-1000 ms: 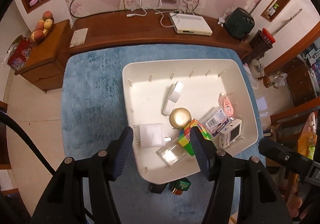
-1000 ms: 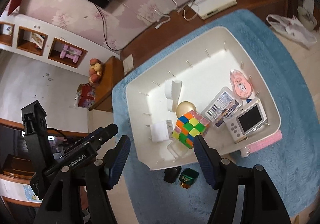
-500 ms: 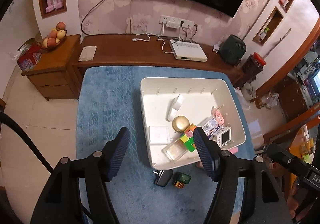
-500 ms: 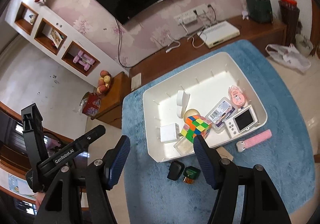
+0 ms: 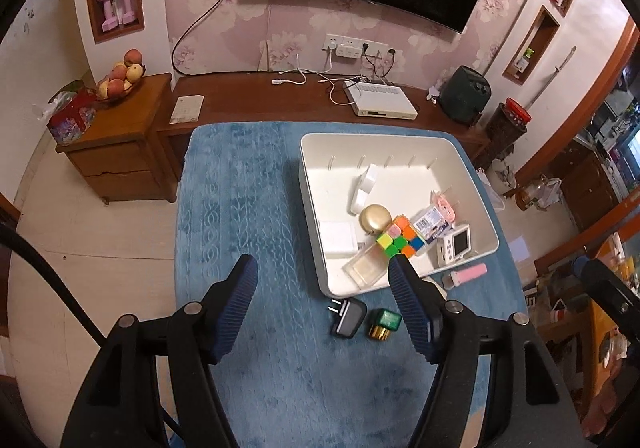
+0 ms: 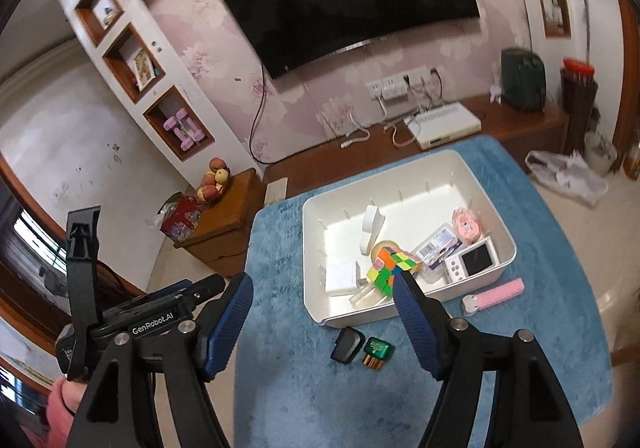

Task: Organize rigid objects
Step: 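Withdraw both tools from the tray toward the remaining items on the rug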

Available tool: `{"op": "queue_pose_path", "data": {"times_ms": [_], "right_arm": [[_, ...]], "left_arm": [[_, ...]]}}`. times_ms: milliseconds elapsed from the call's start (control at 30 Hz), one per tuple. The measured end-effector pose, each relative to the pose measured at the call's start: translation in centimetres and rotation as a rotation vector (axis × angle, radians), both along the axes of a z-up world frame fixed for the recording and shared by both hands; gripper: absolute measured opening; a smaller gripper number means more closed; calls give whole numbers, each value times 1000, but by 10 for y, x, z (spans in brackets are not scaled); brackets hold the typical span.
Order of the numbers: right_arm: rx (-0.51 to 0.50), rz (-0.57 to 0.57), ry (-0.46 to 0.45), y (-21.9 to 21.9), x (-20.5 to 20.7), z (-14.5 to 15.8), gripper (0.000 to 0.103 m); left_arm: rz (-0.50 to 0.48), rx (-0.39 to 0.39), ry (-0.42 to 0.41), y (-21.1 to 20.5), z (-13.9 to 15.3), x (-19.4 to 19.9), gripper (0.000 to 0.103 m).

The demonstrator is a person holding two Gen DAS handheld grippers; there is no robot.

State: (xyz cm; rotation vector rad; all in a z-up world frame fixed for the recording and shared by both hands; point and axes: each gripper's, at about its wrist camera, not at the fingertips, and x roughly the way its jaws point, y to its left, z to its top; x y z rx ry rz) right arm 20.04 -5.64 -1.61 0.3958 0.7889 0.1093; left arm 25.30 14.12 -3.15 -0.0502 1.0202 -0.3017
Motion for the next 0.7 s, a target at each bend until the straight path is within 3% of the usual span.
{"op": "queue_pose_path", "data": {"times_ms": [267,700], "right_arm": [[-76,2,-87,5,-26,1,81],[-180,44,-189,-27,-44,-14,81]], "left_arm": [[-35,20,2,-7,-7,-17,71],[0,33,141,-36,-37,-34,75]]}}
